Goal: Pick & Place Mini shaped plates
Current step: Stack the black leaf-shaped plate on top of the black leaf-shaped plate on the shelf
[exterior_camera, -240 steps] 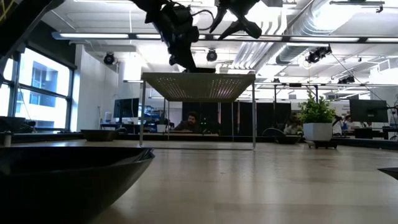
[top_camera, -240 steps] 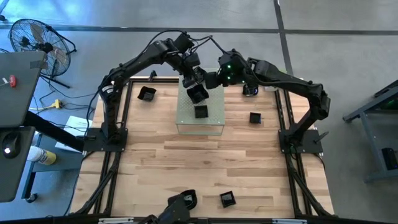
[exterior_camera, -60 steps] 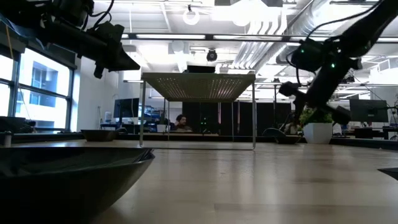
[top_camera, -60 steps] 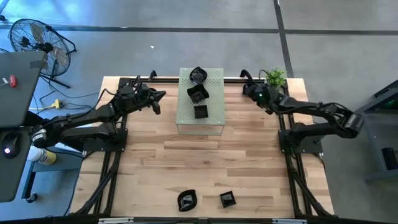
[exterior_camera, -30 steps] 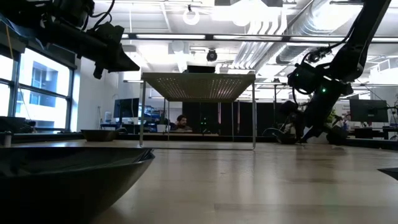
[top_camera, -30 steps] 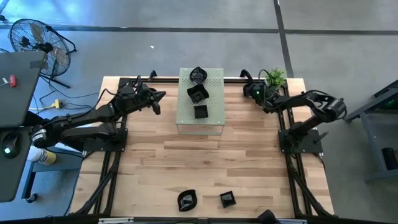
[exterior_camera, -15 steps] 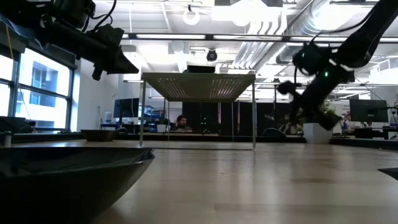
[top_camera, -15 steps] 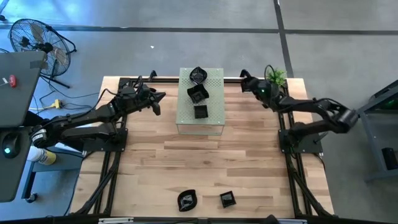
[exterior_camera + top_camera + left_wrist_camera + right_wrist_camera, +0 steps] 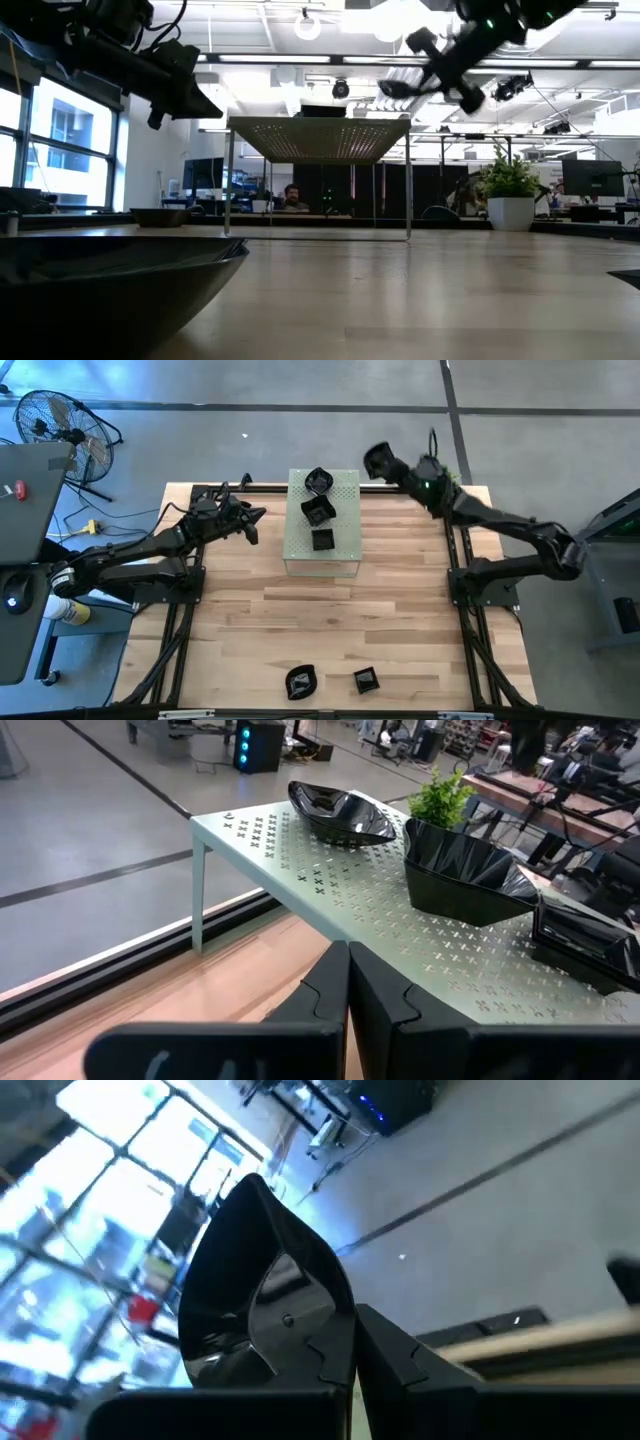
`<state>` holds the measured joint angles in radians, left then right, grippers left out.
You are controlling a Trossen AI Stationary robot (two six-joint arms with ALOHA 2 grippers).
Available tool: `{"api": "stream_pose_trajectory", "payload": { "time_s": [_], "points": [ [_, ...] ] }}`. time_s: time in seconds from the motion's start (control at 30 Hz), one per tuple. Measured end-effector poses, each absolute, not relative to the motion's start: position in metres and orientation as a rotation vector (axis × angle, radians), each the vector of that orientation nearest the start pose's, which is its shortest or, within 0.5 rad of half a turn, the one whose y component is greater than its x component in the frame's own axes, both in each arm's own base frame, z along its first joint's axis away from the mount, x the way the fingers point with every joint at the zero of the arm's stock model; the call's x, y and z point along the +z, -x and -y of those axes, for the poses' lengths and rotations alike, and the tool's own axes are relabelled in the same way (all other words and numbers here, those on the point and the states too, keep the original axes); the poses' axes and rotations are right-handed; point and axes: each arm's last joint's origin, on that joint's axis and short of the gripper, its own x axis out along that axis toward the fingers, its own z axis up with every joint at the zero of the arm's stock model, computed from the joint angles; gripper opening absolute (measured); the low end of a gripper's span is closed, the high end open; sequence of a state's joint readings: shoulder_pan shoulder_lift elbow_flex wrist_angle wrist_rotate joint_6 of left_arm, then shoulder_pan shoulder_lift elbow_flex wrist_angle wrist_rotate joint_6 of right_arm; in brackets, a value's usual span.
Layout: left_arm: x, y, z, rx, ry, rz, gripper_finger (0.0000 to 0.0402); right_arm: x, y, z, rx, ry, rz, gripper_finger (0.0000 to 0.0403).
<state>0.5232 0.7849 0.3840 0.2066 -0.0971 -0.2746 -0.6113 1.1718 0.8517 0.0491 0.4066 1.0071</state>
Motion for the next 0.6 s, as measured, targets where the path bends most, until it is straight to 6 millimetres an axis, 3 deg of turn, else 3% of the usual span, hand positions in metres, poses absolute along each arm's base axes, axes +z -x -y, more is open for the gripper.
{"api": "stream_pose_trajectory", "payload": {
  "time_s": [0.13,0.27,0.43,0.6],
  "points": [
    [0.231,-0.152,-0.091,0.644,0.300,-0.109,0.0000,0.336,-0.228,0.176,-1.046,-0.872,0.108,0.0002],
    [0.231,-0.152,-0.091,0.644,0.299,-0.109,0.0000,0.348,-0.261,0.200,-0.962,-0.880,-0.019,0.0002],
    [0.231,-0.152,-0.091,0.644,0.299,-0.109,0.0000,0.338,-0.300,0.224,-0.872,-0.942,-0.143,0.0003],
    [0.231,-0.152,-0.091,0.644,0.299,-0.109,0.0000,0.319,-0.329,0.231,-0.816,-1.011,-0.209,0.0003]
  ]
}}
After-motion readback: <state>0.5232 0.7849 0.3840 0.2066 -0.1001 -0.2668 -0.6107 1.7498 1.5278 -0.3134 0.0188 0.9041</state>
